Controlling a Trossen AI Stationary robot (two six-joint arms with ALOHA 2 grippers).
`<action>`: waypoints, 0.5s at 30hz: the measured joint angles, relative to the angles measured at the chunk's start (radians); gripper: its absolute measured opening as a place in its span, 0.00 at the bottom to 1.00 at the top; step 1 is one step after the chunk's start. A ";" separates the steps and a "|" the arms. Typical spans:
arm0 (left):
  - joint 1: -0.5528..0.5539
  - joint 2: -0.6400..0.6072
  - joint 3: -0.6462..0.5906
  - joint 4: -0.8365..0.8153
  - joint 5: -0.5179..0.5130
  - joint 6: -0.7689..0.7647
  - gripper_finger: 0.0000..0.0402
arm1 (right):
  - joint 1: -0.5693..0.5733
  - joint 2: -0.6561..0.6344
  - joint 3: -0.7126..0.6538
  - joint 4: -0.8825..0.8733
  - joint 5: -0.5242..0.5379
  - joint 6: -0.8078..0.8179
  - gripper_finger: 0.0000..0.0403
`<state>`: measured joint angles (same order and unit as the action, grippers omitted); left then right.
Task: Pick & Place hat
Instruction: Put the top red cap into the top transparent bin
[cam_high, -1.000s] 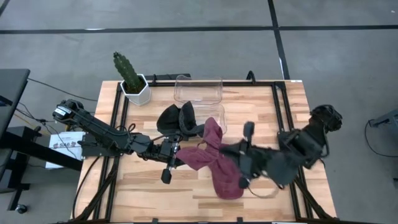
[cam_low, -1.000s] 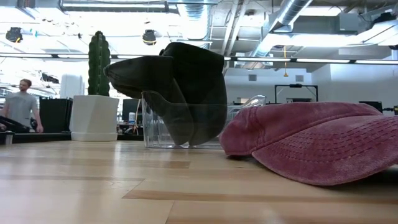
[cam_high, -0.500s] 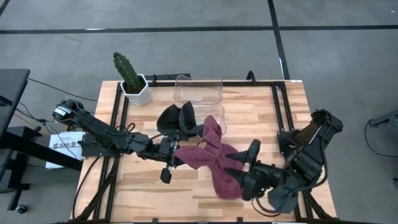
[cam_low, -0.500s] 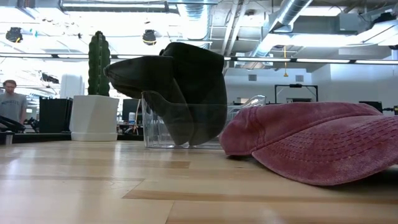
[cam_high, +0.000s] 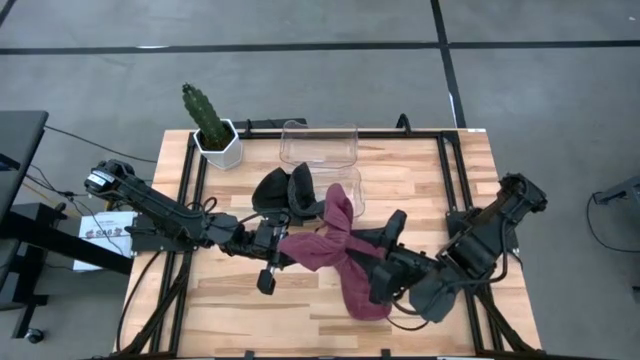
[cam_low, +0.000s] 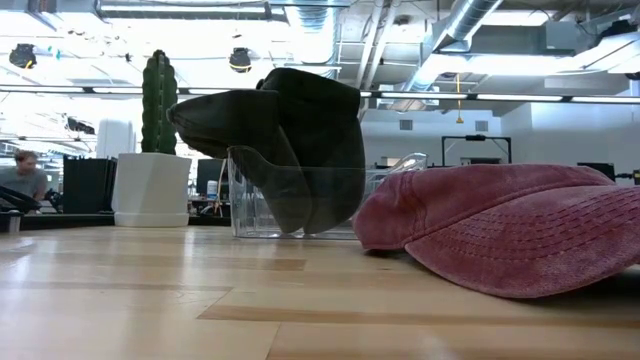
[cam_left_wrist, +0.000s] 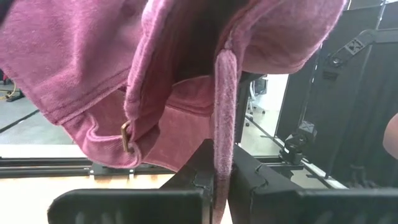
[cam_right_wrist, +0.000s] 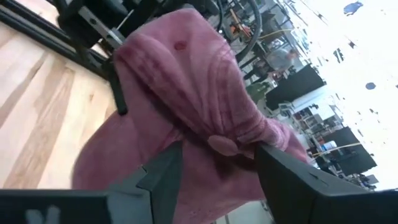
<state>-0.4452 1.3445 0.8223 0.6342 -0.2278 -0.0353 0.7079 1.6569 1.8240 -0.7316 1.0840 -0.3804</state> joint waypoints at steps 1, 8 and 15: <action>-0.001 0.000 0.000 0.000 0.000 0.000 0.04 | -0.005 0.000 0.000 0.014 0.000 -0.014 0.46; -0.001 0.000 0.000 0.000 0.000 0.000 0.04 | -0.038 0.000 0.000 0.139 0.024 -0.129 0.35; -0.001 0.000 0.000 -0.005 0.000 0.000 0.04 | -0.061 0.000 0.000 0.281 0.025 -0.270 0.21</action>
<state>-0.4465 1.3445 0.8223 0.6290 -0.2276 -0.0353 0.6472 1.6569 1.8240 -0.4507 1.1090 -0.6504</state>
